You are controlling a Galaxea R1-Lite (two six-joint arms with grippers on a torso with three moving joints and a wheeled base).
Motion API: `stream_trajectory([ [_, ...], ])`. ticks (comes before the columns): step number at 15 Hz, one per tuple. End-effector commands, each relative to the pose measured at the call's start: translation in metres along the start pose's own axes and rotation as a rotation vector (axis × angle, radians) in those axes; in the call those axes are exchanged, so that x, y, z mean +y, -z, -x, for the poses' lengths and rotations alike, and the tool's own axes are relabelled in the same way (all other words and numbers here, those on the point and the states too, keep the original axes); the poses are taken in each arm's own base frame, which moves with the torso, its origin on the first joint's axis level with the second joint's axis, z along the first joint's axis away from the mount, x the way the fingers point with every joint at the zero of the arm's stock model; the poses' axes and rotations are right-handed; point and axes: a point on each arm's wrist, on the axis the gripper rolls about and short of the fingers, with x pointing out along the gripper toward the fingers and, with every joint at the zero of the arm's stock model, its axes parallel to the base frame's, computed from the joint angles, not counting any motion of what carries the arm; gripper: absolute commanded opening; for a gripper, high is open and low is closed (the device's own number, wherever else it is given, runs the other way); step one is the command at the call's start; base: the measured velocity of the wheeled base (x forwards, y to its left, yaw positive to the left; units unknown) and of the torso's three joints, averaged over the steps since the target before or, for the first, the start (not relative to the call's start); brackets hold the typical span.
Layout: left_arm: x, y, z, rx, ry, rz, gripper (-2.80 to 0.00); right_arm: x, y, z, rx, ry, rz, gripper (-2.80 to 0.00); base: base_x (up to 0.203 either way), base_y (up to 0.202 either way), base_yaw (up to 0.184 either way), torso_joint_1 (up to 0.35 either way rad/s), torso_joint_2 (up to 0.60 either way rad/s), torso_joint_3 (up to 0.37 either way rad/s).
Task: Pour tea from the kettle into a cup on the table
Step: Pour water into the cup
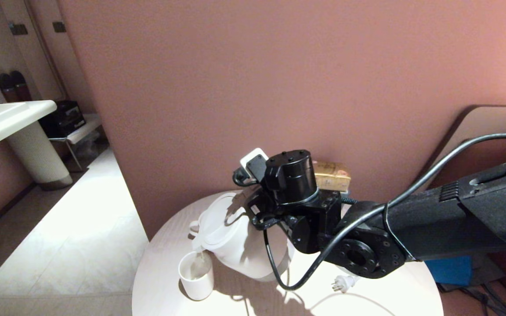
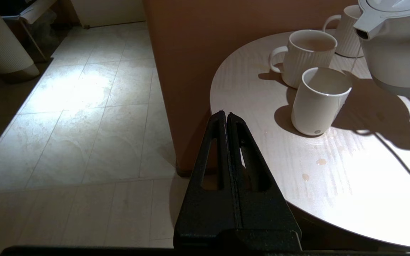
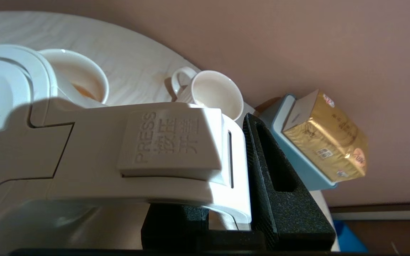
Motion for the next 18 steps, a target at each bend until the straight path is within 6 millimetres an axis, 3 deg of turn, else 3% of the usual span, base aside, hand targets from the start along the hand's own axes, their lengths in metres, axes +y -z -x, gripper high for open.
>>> stream_trajectory([
  [1,0.0,0.0,-0.0001,0.002,0.0,0.0,-2.8,0.0008,-0.0016,-0.0015,-0.006,0.006,0.003,-2.8,0.0,0.0,0.0,0.0,0.0,0.0],
  [18,0.0,0.0,-0.0001,0.002,0.0,0.0,-2.8,0.0068,-0.0031,-0.0099,0.017,-0.019,0.084,-2.8,0.0,0.0,0.0,0.0,0.0,0.0],
])
